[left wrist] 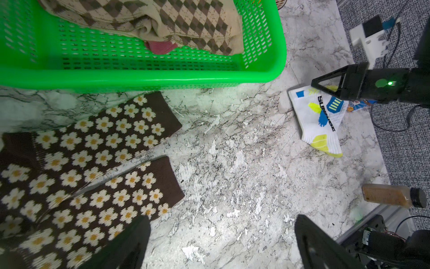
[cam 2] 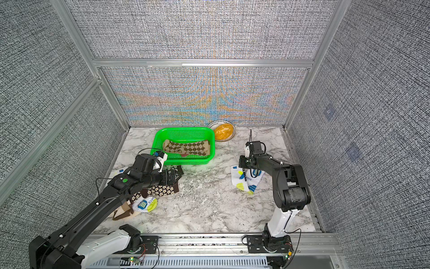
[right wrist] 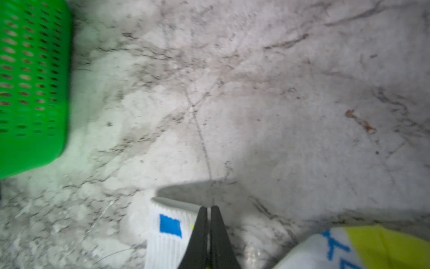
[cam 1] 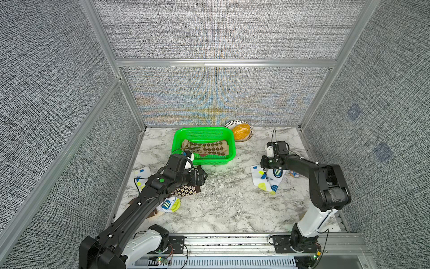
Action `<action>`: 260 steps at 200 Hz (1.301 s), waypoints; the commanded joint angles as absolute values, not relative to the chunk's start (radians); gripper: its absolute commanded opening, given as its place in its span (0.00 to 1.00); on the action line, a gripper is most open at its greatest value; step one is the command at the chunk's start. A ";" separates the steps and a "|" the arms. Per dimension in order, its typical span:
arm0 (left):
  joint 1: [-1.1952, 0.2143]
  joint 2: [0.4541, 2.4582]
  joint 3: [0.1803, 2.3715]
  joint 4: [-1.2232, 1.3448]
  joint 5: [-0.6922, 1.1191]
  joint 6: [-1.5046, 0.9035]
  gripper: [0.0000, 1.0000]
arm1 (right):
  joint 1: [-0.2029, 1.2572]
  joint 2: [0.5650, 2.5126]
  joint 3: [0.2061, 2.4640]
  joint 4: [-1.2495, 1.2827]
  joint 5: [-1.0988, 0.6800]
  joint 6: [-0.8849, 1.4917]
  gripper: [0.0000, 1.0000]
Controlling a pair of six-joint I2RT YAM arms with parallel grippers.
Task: Place the socks together as a pair
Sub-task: Pick up the sock at the center of the board, then place the sock at the center of the board.
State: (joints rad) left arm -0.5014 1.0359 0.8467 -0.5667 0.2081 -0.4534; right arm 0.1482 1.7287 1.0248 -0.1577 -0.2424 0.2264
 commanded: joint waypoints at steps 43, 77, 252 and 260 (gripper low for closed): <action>-0.501 0.961 0.800 -0.580 0.154 -0.484 0.99 | 0.323 1.477 1.079 -0.170 -0.432 0.215 0.00; -0.501 0.881 0.772 -0.598 0.113 -0.492 0.99 | 0.427 1.396 1.169 -0.203 -0.491 0.231 0.00; -0.500 0.590 0.822 -0.805 -0.080 -0.508 0.99 | 0.699 1.520 1.341 -0.043 -0.616 0.391 0.00; -0.501 0.589 0.825 -0.806 -0.082 -0.505 0.99 | 0.699 1.508 1.325 -0.015 -0.611 0.423 0.00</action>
